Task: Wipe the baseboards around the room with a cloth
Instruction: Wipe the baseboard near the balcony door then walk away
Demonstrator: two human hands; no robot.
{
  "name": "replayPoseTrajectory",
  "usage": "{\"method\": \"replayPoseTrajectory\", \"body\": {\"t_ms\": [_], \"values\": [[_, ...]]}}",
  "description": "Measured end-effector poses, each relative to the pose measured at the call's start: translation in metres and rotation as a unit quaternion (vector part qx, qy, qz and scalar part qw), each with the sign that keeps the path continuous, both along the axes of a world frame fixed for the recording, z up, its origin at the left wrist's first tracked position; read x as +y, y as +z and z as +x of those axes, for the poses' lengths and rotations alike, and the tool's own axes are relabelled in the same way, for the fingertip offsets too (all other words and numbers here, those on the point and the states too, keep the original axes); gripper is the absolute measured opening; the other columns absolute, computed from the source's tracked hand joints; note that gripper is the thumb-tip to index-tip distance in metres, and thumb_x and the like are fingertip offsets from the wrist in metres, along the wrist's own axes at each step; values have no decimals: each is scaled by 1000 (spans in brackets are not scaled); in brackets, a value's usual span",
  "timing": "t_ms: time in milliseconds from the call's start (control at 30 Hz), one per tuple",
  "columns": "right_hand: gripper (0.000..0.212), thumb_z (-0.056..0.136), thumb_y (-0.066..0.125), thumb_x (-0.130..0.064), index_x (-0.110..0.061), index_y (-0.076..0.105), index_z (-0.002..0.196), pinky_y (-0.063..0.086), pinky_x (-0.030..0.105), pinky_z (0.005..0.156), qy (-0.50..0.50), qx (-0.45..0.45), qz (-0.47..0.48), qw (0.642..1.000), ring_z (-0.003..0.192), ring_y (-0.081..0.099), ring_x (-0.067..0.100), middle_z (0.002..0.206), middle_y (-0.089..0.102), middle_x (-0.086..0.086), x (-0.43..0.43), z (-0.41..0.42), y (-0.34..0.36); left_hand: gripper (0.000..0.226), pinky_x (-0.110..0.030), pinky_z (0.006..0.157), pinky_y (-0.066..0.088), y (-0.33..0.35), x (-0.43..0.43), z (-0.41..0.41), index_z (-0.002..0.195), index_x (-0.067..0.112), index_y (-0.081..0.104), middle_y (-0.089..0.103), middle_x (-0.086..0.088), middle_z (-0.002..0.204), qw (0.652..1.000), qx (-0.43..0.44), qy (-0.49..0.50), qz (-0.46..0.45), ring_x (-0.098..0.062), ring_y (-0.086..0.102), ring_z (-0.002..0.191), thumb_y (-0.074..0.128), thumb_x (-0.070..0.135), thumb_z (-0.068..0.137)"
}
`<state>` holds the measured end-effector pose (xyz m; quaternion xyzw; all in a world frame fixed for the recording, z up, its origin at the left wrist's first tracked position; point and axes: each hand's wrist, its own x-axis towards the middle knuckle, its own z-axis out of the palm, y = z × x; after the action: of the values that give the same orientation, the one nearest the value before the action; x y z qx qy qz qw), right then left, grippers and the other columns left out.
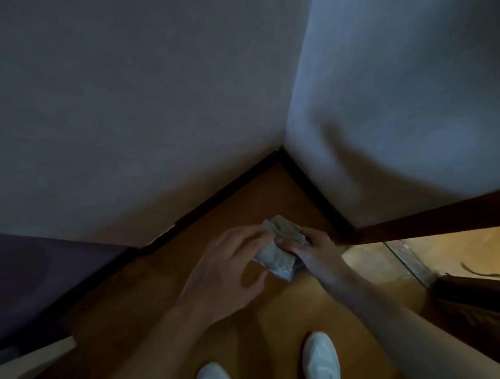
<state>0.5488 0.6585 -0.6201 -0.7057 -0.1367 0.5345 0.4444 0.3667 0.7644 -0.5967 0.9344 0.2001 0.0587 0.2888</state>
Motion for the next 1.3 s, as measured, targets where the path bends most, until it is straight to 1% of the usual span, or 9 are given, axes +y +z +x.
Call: {"method": "replayPoseTrajectory", "body": {"t_ms": [400,500,600,700,800,900,1033,1167,1300], "values": [[52,84,57,-58,-22,70,119,57,45,87,12,186,71,980,110,67,26,118,71,7,50,49,-248,36,-50,81,55,-249,61,56,115,5,72,66,-13,119,979,-66,-102,162,-37,61,109,81,16,81],[67,84,49,-68,-19,64,127,47,52,102,-1,223,85,971,118,62,30,125,67,9,57,53,-289,33,-51,75,55,-286,65,65,111,5,74,68,-11,111,972,-98,-93,193,-37,62,102,76,20,81],[75,82,41,-77,-23,64,128,47,51,102,-3,222,90,971,118,63,26,127,67,6,57,49,-312,30,-47,74,55,-309,62,66,108,5,75,69,-8,107,975,-122,-37,181,-33,62,100,66,25,86],[63,80,46,-76,-30,71,117,55,46,92,-5,154,91,984,111,67,19,119,71,1,48,47,-320,19,-37,74,54,-322,51,58,104,11,70,65,1,102,987,-135,86,35,-18,62,94,65,23,91],[51,79,57,-65,-27,73,111,58,42,84,-10,106,95,990,105,69,17,114,73,1,45,45,-321,7,-26,74,54,-331,48,47,101,23,62,65,13,95,950,-141,216,-175,-5,64,89,66,19,96],[15,85,74,-28,-28,73,100,57,25,69,27,30,112,993,92,72,10,103,74,0,44,44,-325,10,-11,68,48,-341,51,40,94,30,62,68,21,90,908,-148,294,-259,4,64,81,69,23,94],[35,82,77,-6,-24,63,110,52,12,68,58,-89,91,990,87,67,-4,107,68,-5,48,51,-336,19,-27,72,56,-357,59,34,94,26,67,74,7,94,841,-83,382,-372,-6,70,82,70,43,87],[44,83,77,-12,-22,61,122,44,5,60,113,-235,63,963,78,58,-12,106,61,-6,53,56,-347,15,-37,79,53,-370,64,29,88,27,58,65,2,97,890,53,377,-253,-22,65,93,72,30,92],[46,81,76,-29,-26,58,123,45,28,79,216,-501,29,838,101,51,18,117,49,1,47,57,-357,58,-46,101,42,-369,70,27,140,29,47,40,-6,141,972,99,213,13,-28,39,129,73,33,88]]}}
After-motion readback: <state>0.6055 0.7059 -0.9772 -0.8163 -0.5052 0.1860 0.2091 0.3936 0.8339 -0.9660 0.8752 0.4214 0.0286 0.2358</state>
